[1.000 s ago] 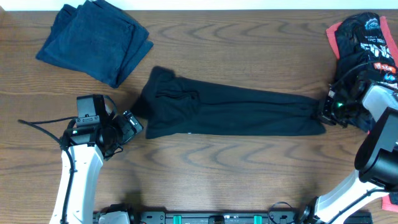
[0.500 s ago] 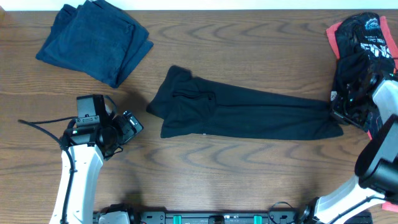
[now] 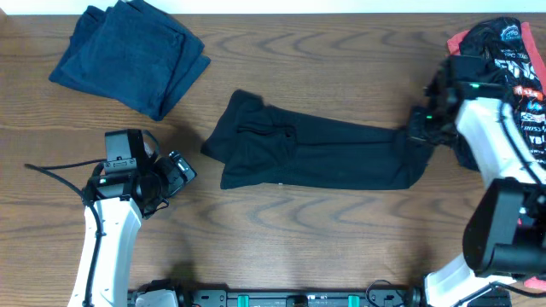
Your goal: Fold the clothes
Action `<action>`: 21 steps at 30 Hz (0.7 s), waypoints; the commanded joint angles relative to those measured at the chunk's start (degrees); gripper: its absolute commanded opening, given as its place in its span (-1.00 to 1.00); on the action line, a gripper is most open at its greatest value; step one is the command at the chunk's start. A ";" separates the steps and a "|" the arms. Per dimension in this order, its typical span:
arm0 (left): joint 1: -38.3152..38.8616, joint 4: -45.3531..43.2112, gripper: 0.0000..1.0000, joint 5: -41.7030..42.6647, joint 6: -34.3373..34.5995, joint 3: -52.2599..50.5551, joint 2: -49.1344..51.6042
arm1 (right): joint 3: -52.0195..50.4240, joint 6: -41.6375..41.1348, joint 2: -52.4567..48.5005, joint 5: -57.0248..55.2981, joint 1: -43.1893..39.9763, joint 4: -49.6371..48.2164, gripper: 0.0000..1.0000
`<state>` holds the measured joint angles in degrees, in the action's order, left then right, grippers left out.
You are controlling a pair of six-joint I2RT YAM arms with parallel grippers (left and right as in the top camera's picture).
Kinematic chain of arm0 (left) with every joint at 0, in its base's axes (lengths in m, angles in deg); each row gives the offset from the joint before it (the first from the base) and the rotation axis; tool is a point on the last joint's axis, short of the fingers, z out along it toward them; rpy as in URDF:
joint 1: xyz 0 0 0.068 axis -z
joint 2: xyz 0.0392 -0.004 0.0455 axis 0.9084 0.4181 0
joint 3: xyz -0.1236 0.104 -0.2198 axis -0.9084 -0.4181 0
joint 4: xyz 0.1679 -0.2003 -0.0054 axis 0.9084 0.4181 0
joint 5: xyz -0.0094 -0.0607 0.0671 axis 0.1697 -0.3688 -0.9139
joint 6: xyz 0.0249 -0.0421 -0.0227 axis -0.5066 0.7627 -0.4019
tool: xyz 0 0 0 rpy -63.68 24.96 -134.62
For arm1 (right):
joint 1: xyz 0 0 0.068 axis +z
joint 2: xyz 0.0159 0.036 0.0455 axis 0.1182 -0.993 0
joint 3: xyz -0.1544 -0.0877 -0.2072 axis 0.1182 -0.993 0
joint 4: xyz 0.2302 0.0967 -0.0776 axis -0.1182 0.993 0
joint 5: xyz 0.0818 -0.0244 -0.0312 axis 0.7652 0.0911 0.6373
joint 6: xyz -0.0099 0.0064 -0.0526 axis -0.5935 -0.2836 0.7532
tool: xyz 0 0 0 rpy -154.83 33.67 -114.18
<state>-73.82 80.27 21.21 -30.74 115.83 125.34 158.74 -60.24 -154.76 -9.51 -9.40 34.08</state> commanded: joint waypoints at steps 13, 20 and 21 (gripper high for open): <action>-0.24 0.00 0.96 -0.72 -0.81 -0.37 0.26 | 0.59 -7.56 -1.20 0.35 11.17 -0.57 -0.42; -0.24 -0.02 0.96 -0.72 -0.81 -0.37 0.26 | 0.61 -8.09 -0.74 0.55 12.17 1.29 0.62; -0.24 -0.02 0.96 -0.72 -0.81 -0.37 0.28 | 0.70 -8.09 -0.44 0.55 11.80 1.84 0.63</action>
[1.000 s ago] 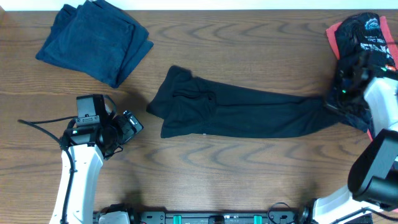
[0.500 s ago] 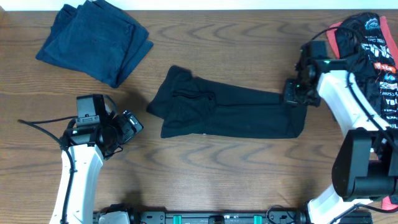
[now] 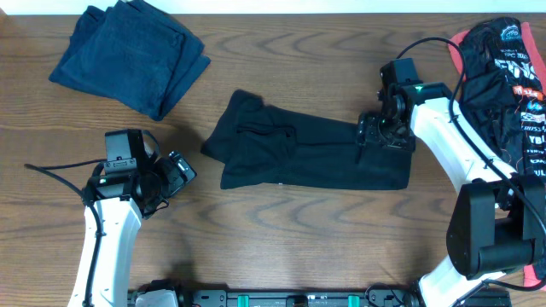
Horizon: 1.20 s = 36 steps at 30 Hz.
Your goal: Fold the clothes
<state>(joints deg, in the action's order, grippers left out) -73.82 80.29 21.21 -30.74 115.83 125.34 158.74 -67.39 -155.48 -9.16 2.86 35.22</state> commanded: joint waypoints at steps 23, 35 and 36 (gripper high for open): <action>-0.24 -1.09 0.96 -0.72 -0.81 -0.37 0.28 | -4.87 5.31 -1.33 24.52 -5.88 -7.04 -0.52; -0.24 -1.07 0.96 -0.72 -0.83 -0.37 0.28 | -10.45 1.64 -5.33 24.22 -5.73 -8.44 -0.44; -0.24 -1.07 0.96 -0.72 -0.83 -0.37 0.28 | -10.45 0.87 -5.29 23.67 -5.86 -7.58 -0.42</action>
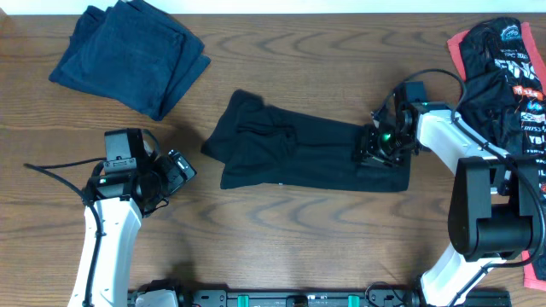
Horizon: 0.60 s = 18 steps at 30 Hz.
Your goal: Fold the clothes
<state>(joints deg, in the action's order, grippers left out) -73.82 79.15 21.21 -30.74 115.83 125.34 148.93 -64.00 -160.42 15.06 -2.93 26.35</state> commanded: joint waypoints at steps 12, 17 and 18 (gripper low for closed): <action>-0.24 0.04 0.96 -0.74 -0.83 -0.37 0.28 | 5.20 -0.37 5.35 -0.94 -3.21 8.26 -0.28; -0.24 0.04 0.96 -0.72 -0.83 -0.37 0.28 | 7.02 0.48 11.15 -3.41 -4.81 10.25 -0.04; -0.24 0.04 0.96 -0.72 -0.85 -0.37 0.28 | 7.02 0.48 11.96 -4.90 -5.29 10.67 -0.01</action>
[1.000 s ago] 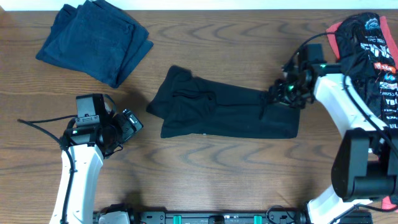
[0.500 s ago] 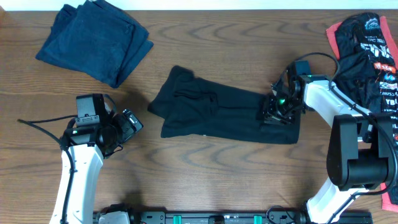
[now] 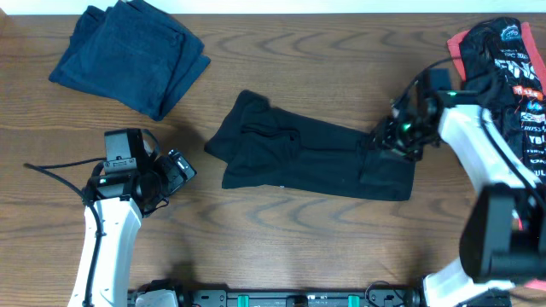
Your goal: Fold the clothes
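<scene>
A long black garment (image 3: 307, 158) lies flat across the middle of the table, its waist end to the left and its leg end to the right. My right gripper (image 3: 391, 136) is down on the upper right end of the garment and appears shut on the cloth there, with the fingers mostly hidden under the wrist. My left gripper (image 3: 177, 173) rests low on the table to the left of the garment, apart from it. Its jaws are too small and dark to read.
A folded dark blue garment (image 3: 132, 53) lies at the back left. A heap of red and black printed clothes (image 3: 508, 64) sits at the right edge, behind the right arm. Bare wood table (image 3: 281, 239) stretches in front of the black garment.
My right gripper has moved to the right and slightly back at the garment's right end. The whole black garment has shifted a little to the right with it. The left arm has not moved.
My right gripper was at the garment's far right tip beside the clothes heap. Then it stood further left over the leg end, which lay folded shorter. Then it sat lower on that end, and now the garment has been drawn slightly rightward. The left arm stayed still.
</scene>
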Action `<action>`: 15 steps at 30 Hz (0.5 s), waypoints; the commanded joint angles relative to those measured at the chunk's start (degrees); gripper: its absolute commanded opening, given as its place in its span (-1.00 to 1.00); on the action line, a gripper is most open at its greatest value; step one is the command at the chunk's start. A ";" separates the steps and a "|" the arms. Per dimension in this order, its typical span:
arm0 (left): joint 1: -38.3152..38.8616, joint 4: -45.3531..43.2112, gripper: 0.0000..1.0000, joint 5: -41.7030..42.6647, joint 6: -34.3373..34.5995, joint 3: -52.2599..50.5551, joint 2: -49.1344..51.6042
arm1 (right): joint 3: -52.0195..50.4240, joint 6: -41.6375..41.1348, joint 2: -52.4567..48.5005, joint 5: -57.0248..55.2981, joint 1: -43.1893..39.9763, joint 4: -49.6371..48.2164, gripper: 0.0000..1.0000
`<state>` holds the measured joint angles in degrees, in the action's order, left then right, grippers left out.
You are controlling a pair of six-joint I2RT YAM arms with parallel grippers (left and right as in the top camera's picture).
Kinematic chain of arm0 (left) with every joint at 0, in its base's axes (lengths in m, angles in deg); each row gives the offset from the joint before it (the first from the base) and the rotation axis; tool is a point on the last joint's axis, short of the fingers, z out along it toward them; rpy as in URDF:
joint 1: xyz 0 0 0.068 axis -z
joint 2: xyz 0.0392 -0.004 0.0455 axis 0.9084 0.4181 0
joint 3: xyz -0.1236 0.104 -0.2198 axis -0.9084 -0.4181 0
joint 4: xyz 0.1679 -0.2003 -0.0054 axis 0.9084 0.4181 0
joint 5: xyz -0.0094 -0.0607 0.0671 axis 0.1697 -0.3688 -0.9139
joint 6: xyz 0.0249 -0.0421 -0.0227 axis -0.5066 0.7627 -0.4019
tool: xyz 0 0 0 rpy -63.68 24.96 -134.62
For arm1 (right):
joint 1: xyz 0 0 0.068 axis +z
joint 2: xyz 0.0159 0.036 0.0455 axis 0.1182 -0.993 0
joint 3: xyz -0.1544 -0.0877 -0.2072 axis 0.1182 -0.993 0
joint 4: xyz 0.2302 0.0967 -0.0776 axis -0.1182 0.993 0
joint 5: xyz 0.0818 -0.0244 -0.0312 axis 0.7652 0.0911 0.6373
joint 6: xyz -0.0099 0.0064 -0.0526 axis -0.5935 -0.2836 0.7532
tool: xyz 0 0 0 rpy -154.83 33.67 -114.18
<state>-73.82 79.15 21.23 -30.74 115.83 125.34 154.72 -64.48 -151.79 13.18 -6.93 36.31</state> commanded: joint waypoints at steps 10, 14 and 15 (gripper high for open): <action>-0.24 0.07 0.96 -0.74 -1.68 -0.37 0.26 | -5.03 1.99 3.54 -13.46 -8.83 3.69 0.29; -0.24 0.07 0.96 -0.74 -1.68 -0.39 0.28 | -10.23 2.03 3.54 -11.52 -11.19 -0.46 0.33; -0.24 0.04 0.96 -0.74 -1.68 -0.39 0.26 | -11.45 2.01 3.54 -10.71 -11.39 -1.57 0.33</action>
<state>-73.82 79.13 21.21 -31.39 115.83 125.34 146.07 -63.52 -147.85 1.55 -17.49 35.99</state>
